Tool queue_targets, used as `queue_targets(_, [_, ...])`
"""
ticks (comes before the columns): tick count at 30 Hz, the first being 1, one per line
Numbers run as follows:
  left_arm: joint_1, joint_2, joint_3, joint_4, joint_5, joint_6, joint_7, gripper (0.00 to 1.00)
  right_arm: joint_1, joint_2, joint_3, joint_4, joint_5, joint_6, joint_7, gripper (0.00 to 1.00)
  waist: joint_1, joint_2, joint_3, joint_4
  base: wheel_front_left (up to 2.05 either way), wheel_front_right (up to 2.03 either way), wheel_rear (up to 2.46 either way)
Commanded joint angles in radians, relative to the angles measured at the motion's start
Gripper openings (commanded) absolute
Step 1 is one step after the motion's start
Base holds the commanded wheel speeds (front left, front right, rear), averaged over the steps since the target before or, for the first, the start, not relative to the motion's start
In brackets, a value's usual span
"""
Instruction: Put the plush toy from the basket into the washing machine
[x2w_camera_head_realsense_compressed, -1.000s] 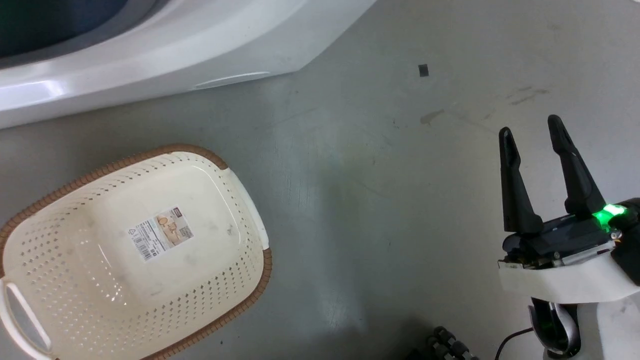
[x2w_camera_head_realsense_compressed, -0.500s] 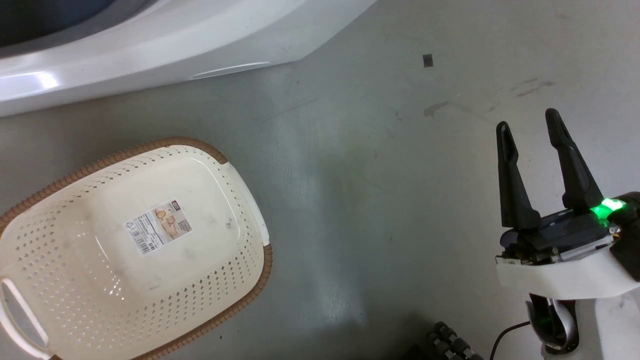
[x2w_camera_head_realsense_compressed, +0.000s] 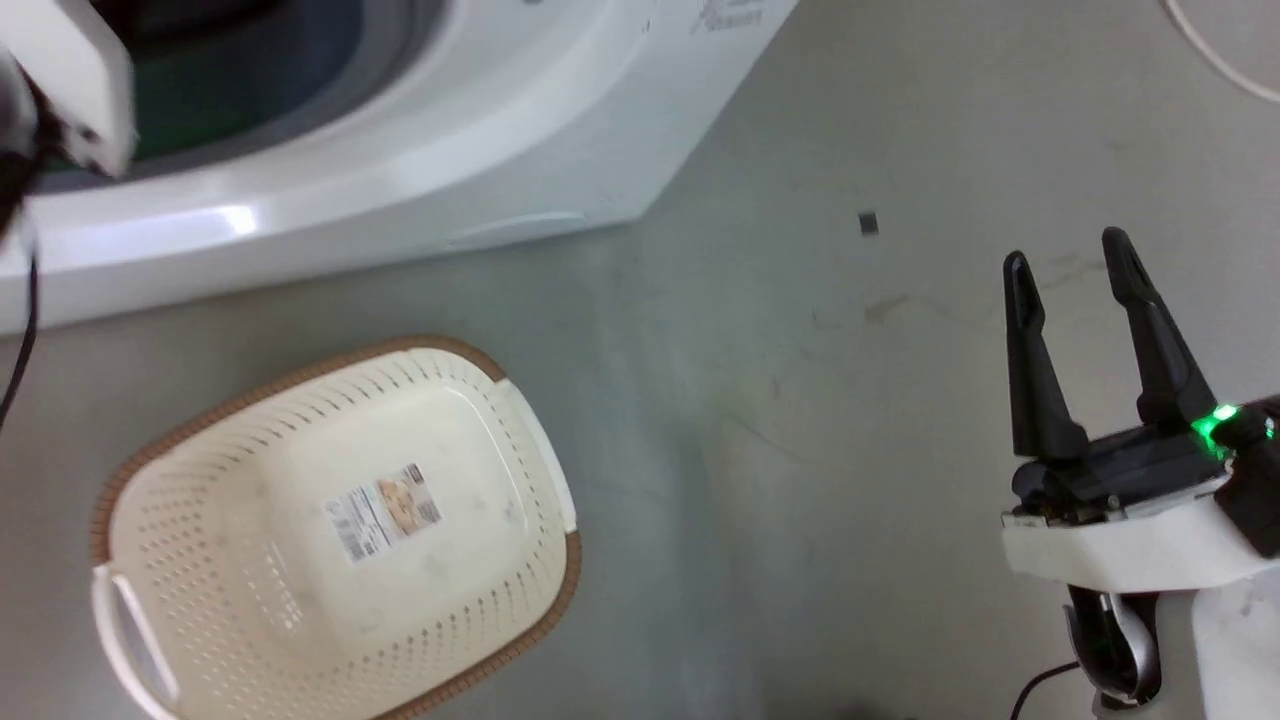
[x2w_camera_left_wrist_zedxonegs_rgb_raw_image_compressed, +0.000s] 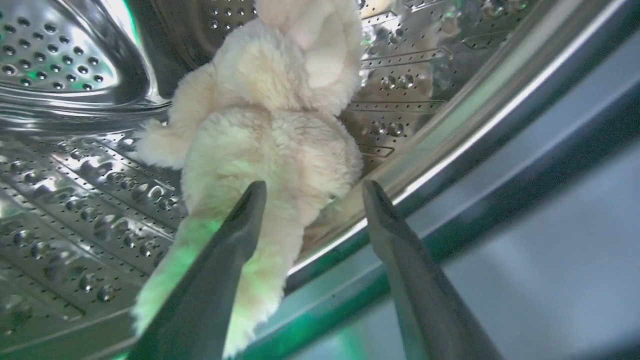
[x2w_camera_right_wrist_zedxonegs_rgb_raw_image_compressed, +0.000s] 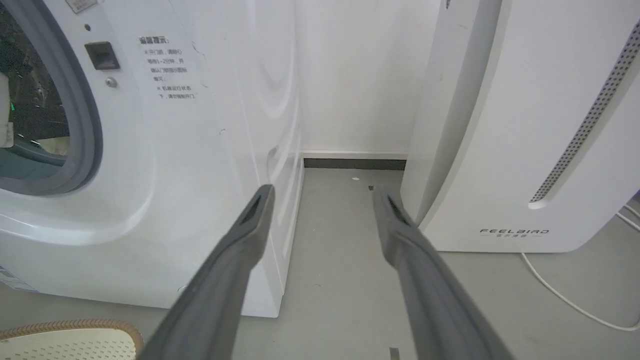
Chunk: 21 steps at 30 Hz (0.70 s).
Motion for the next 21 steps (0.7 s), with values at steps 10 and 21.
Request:
queue_targets(10, [0.252, -0.112, 0.036, -0.015, -0.054, 0.090, -0.255, 1.00, 0.093, 0.000, -0.022, 0.037, -0.053, -0.001, -0.005, 1.00, -0.0001, 0.0000, -0.290, 0.117, 0.00, 0.00, 0.00])
queue_targets(21, [0.589, -0.141, 0.250, -0.397, -0.010, 0.283, -0.277, 1.00, 0.170, 0.000, -0.050, 0.043, -0.073, -0.001, -0.005, 1.00, -0.0001, 0.0000, -0.435, 0.184, 0.00, 0.00, 0.00])
